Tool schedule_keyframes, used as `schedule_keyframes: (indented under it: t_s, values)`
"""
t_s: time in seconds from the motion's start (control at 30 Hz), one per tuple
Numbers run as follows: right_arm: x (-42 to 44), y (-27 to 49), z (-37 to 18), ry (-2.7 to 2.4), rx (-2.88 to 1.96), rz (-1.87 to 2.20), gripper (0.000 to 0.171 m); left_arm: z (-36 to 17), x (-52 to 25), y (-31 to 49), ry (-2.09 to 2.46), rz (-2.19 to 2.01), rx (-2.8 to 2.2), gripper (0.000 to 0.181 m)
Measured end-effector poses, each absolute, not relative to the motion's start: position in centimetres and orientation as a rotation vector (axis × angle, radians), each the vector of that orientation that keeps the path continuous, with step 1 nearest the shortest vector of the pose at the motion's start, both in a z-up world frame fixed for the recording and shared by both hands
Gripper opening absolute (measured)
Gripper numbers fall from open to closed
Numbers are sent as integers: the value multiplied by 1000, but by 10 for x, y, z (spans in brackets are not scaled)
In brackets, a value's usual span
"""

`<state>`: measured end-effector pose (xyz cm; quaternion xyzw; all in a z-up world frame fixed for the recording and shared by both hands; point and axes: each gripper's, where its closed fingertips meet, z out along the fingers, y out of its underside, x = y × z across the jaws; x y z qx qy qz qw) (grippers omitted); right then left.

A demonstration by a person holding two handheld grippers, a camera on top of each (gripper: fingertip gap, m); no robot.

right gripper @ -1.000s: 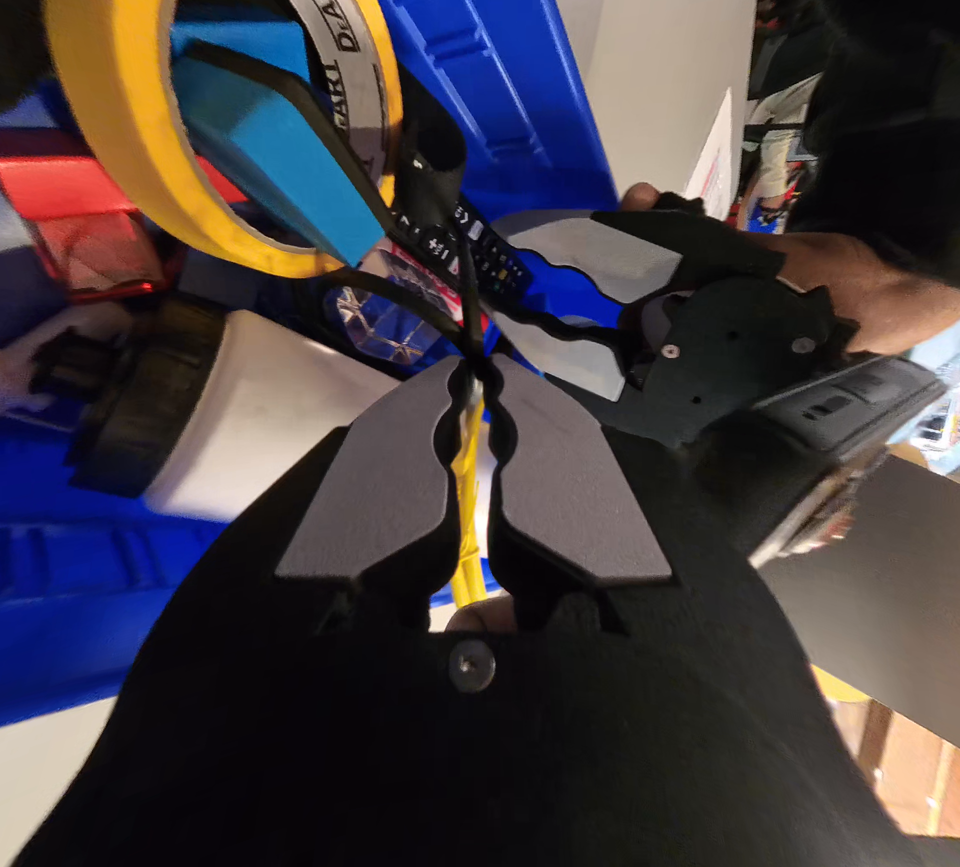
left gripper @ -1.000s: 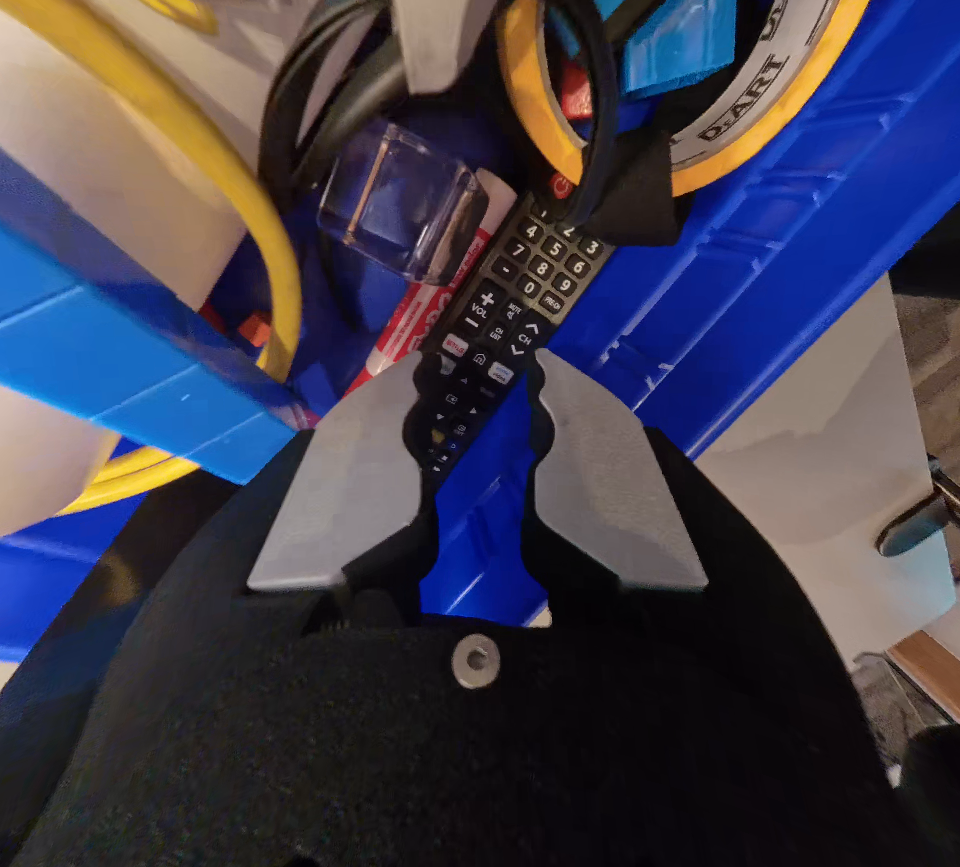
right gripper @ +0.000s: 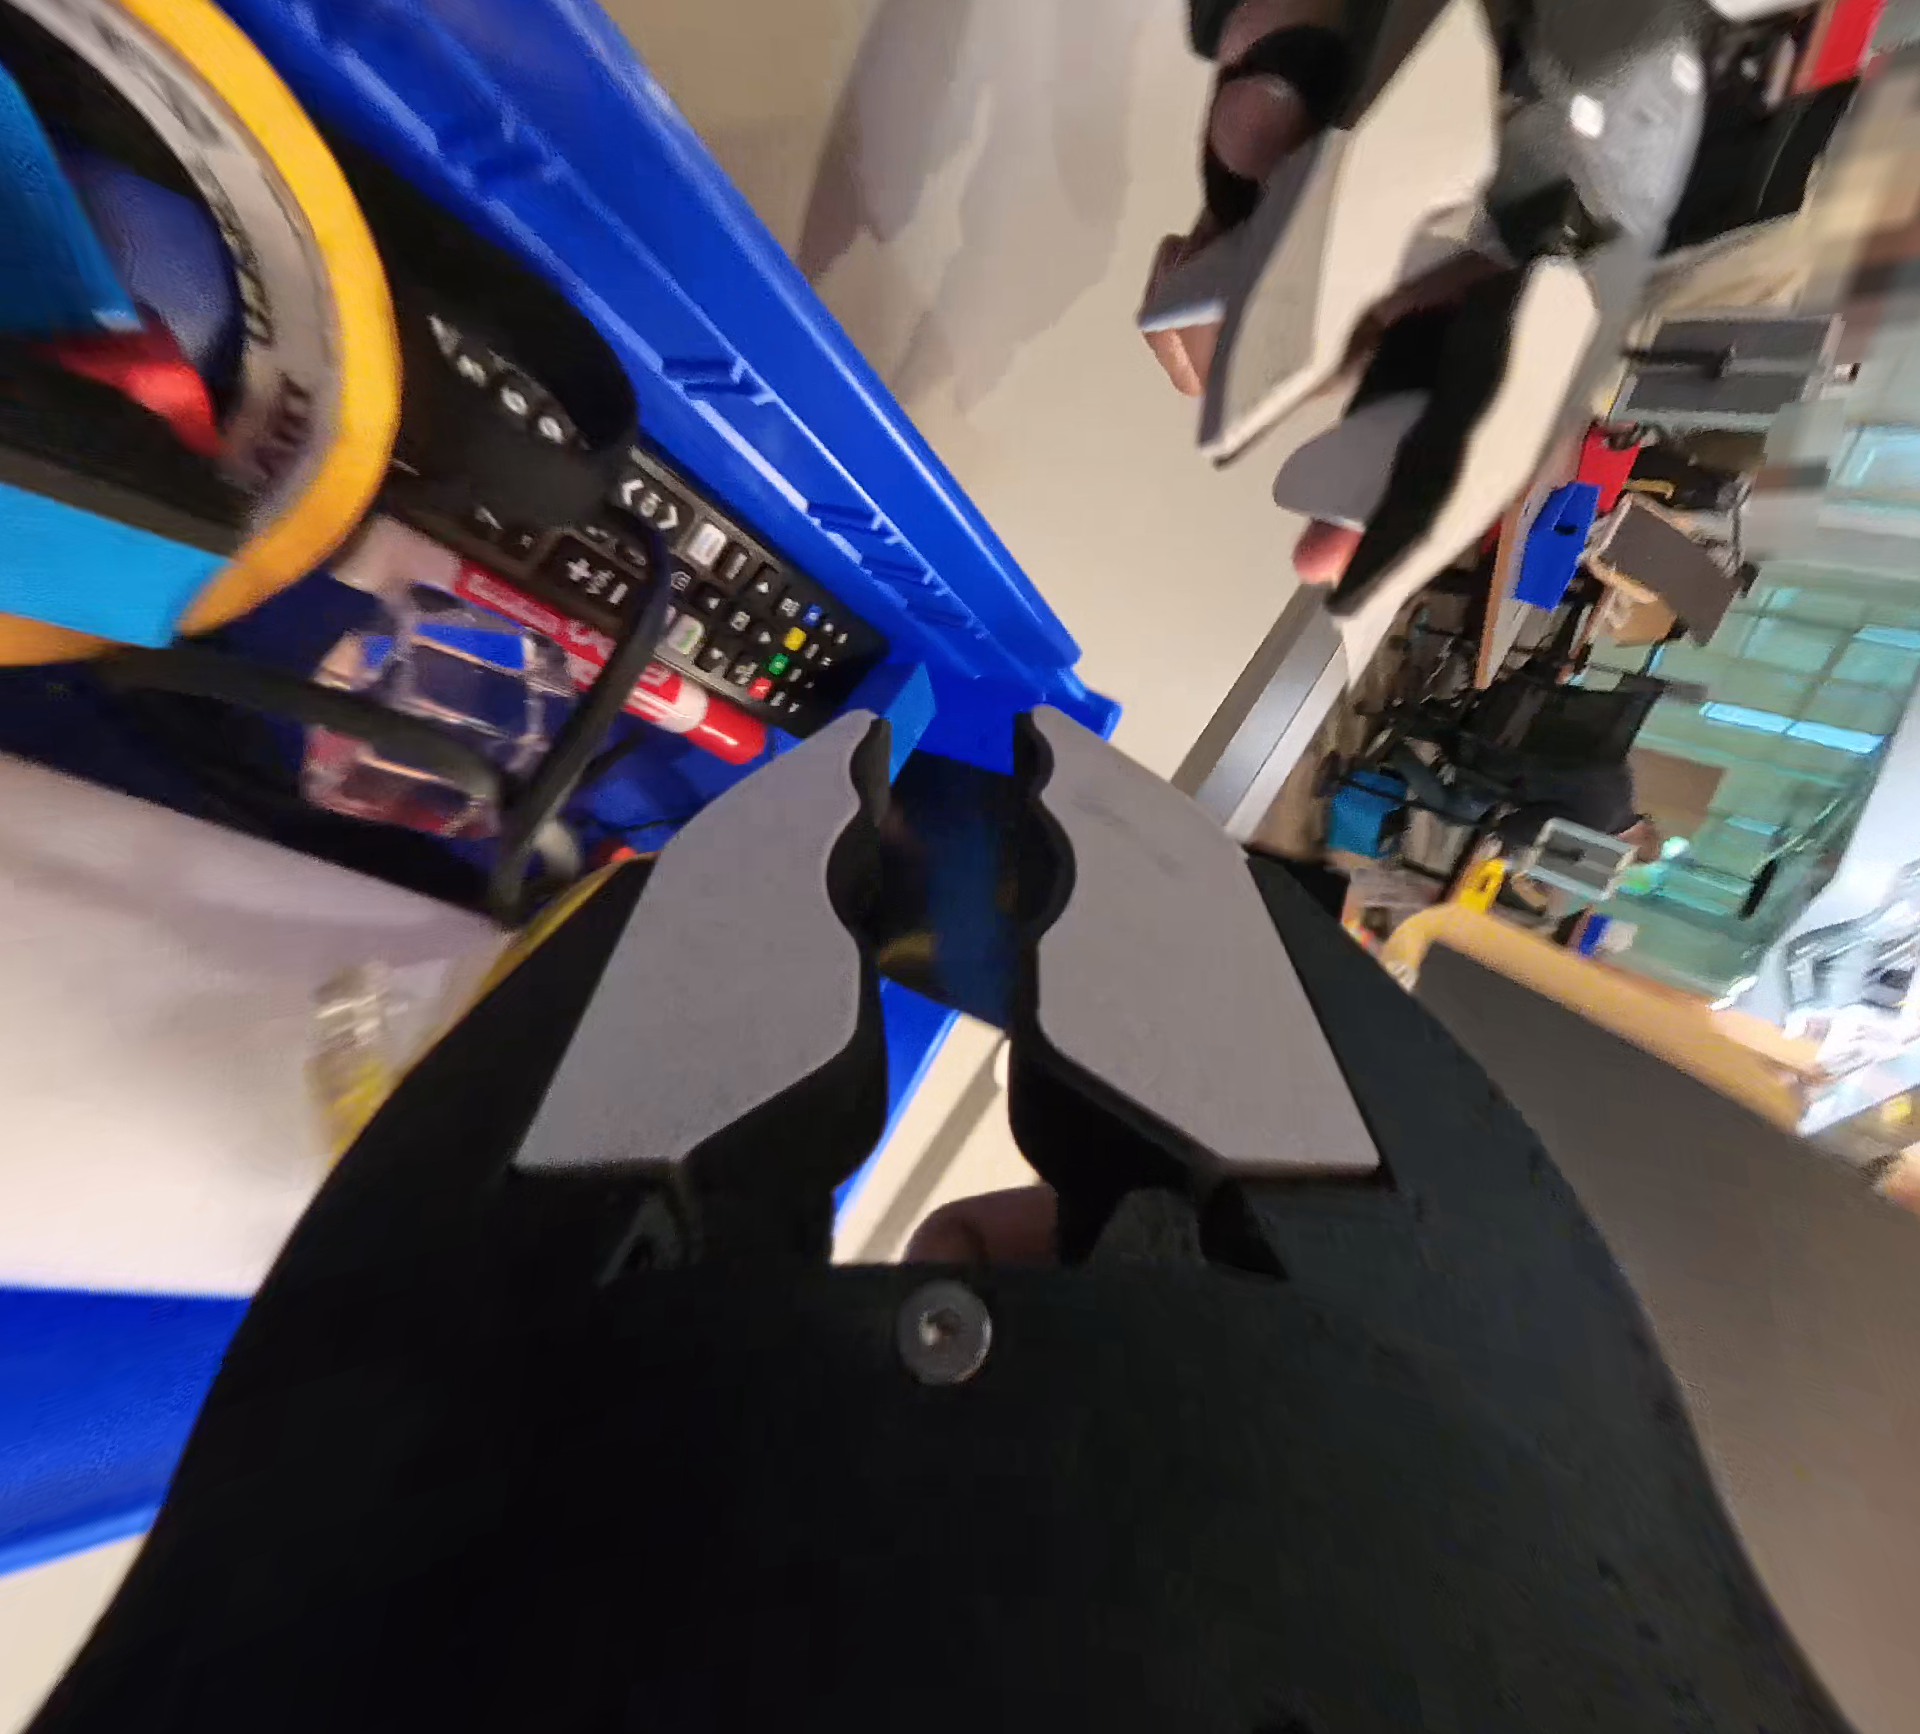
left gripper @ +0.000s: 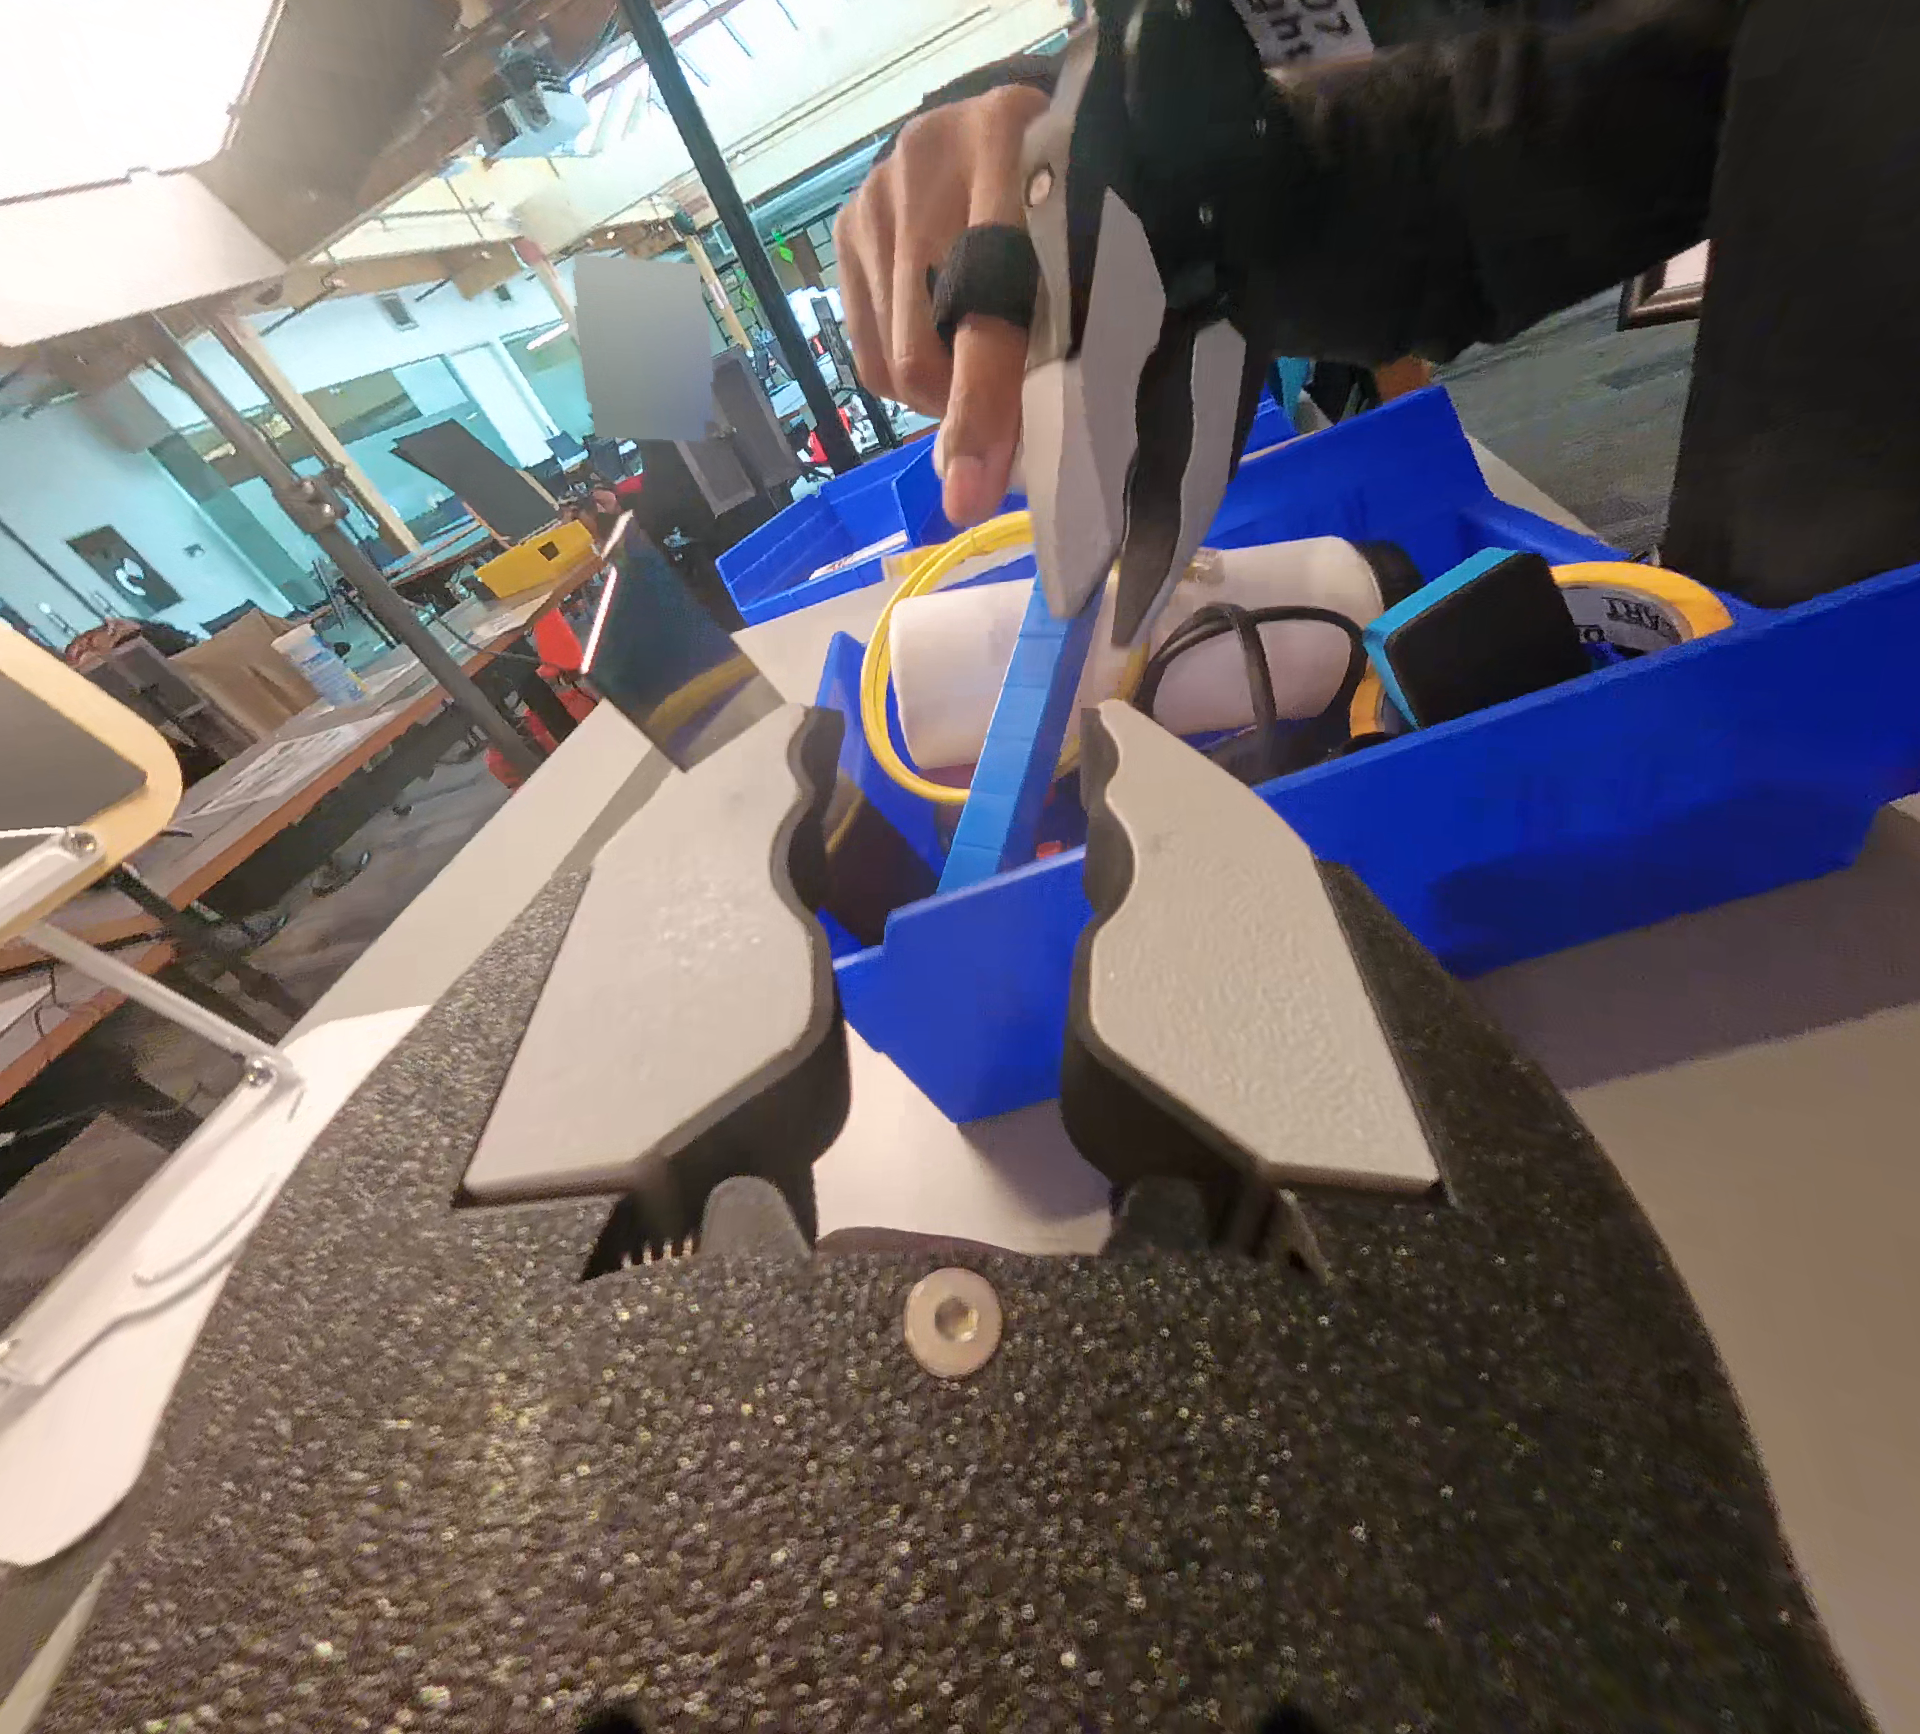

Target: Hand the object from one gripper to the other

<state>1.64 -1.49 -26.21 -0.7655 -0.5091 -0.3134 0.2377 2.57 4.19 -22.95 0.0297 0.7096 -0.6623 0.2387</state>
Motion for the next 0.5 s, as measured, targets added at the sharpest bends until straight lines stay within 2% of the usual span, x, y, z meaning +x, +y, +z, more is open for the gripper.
schedule_keyframes:
  t_s: [0.1, 0.27, 0.37, 0.43, 0.5]
  values:
    - [22, 2, -296, -1680, -2078, -900, 26, -238, 29, 45, 1938, -1800, 53, 48]
    - [13, -3, -346, -1996, -2182, -651, 34, -243, 31, 47, 1931, -1789, 22, 48]
    - [9, -14, -364, -2089, -2238, -531, 41, -246, 32, 47, 1940, -1753, 25, 48]
    - [8, -19, -372, -2099, -2274, -460, 38, -247, 32, 46, 1947, -1747, 26, 48]
    - [7, -20, -377, -2109, -2258, -433, 45, -250, 32, 44, 1957, -1749, 26, 47]
